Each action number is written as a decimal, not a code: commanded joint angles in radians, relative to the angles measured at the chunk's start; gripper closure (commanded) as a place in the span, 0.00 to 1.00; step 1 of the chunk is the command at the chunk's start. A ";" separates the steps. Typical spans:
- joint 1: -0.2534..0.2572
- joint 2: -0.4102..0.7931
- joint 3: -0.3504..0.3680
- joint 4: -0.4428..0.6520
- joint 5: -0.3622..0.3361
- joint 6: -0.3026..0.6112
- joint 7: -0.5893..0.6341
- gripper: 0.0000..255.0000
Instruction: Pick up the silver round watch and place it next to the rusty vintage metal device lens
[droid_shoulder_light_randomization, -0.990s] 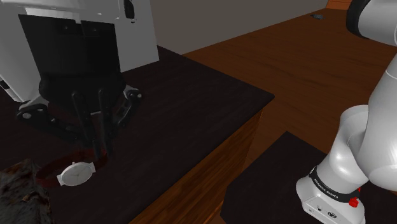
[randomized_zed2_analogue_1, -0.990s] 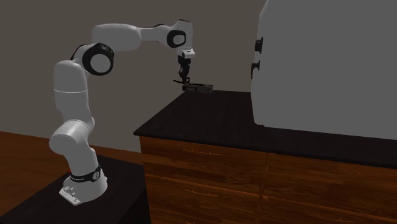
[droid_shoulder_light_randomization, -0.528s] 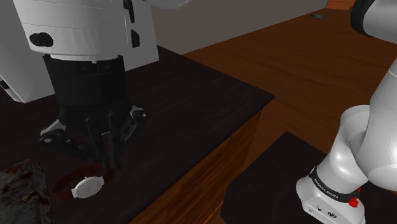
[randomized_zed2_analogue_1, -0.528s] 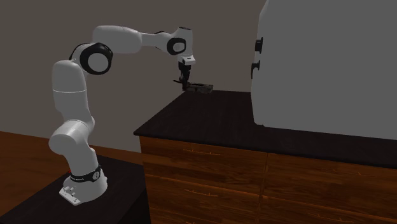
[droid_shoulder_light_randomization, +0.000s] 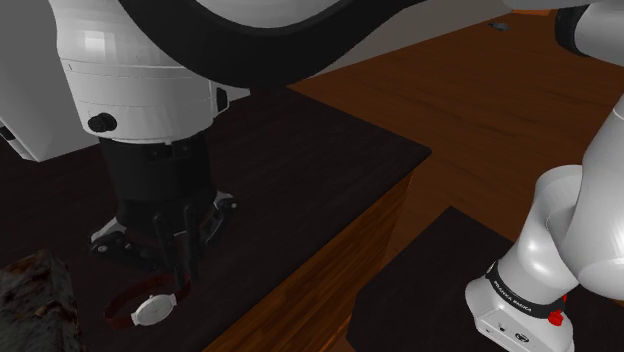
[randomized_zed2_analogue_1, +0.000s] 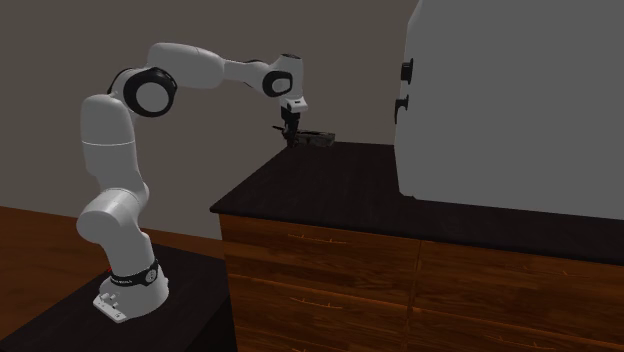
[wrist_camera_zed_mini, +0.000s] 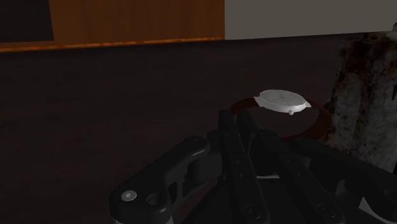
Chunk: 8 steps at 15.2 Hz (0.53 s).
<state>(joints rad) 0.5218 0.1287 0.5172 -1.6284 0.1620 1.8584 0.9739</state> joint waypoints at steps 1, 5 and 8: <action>-0.001 -0.002 0.000 -0.005 0.001 0.003 -0.001 1.00; 0.000 -0.002 0.000 -0.005 0.001 0.003 -0.001 1.00; 0.000 -0.002 0.000 -0.005 0.001 0.003 -0.001 0.00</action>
<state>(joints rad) 0.5213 0.1265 0.5172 -1.6334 0.1633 1.8616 0.9727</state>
